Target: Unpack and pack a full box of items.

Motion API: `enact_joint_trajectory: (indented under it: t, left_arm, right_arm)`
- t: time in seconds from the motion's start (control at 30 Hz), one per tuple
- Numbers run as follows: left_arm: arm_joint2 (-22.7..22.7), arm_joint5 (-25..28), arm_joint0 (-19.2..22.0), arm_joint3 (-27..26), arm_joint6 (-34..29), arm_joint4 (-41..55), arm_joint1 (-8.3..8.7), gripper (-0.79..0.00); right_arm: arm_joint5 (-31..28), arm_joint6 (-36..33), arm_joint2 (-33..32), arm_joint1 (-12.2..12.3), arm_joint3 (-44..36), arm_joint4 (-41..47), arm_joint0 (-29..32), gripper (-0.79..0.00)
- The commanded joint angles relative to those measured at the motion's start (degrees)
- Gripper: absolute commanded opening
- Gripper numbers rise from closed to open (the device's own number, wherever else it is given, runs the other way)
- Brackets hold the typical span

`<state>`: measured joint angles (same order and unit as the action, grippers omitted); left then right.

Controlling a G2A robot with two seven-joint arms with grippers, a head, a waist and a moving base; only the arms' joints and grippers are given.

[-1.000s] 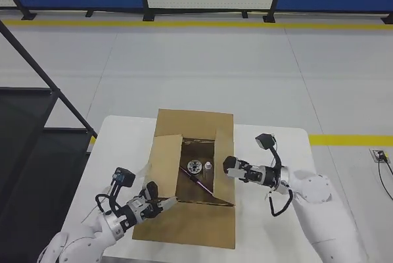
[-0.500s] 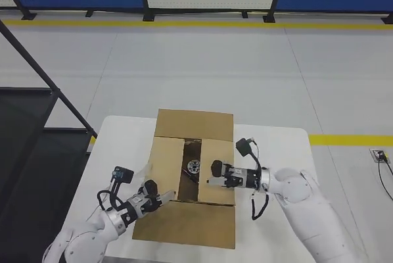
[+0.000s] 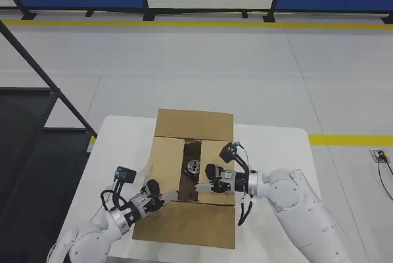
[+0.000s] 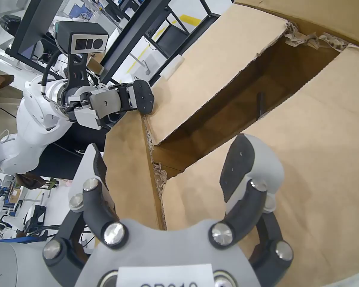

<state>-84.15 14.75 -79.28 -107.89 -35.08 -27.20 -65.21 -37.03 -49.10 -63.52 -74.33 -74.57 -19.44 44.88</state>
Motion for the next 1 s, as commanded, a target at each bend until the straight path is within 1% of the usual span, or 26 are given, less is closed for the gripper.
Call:
enact_joint_trajectory:
  t: [0.0, 0.1, 0.17, 0.33, 0.43, 0.53, 0.63, 0.7, 0.73, 0.87, 0.9, 0.97]
  left_arm:
    - [-1.09, 0.88, -0.77, -0.95, -0.27, 0.63, 0.19, 0.000]
    - [-3.26, 2.56, -2.07, -2.83, -0.91, 1.67, 0.54, 0.000]
    - [-5.49, 3.86, -3.25, -4.29, -1.53, 2.86, 0.84, 0.000]
    - [-13.61, 8.35, -7.33, -6.70, -3.69, 7.75, 1.72, 0.000]
    - [-19.52, 11.65, -10.52, -6.19, -6.23, 11.75, 2.30, 0.000]
    - [-25.14, 15.29, -13.96, -4.38, -9.78, 14.57, 2.91, 0.000]
    - [-28.62, 18.24, -16.87, -1.95, -14.22, 17.99, 3.46, 0.000]
    - [-28.90, 18.81, -18.00, -0.20, -19.10, 22.31, 3.87, 0.000]
    - [-28.83, 18.51, -17.96, 0.58, -21.82, 25.43, 4.12, 0.000]
    - [-27.48, 16.56, -16.00, 3.37, -31.07, 34.09, 5.06, 0.000]
    - [-27.00, 16.10, -15.28, 3.94, -32.76, 35.02, 5.27, 0.000]
    - [-25.63, 15.28, -14.06, 4.59, -35.10, 35.65, 5.58, 0.000]
  right_arm:
    - [-0.33, 0.10, -0.40, 0.23, -0.80, 0.31, 0.31, 0.000]
    - [-0.36, 0.08, -1.22, 0.62, -2.34, 0.83, 0.81, 0.000]
    - [-0.18, 0.27, -1.74, 0.87, -3.36, 1.04, 1.16, 0.000]
    - [1.42, 2.16, -2.87, 1.38, -5.87, -0.58, 2.20, 0.000]
    - [1.69, 2.28, -2.97, 1.43, -6.14, -1.13, 2.28, 0.000]
    - [1.69, 2.28, -2.97, 1.43, -6.14, -1.13, 2.28, 0.000]
    - [1.69, 2.28, -2.97, 1.43, -6.14, -1.13, 2.28, 0.000]
    - [1.69, 2.28, -2.97, 1.43, -6.14, -1.13, 2.28, 0.000]
    - [2.11, 3.32, -3.17, 1.43, -6.22, -0.86, 2.60, 0.000]
    - [4.47, 9.58, -4.95, 1.48, -4.64, 0.42, 3.29, 0.000]
    - [5.20, 11.27, -5.06, 1.41, -4.36, 0.50, 3.37, 0.000]
    - [4.59, 13.32, -5.35, 1.33, -3.10, 2.40, 3.36, 0.000]
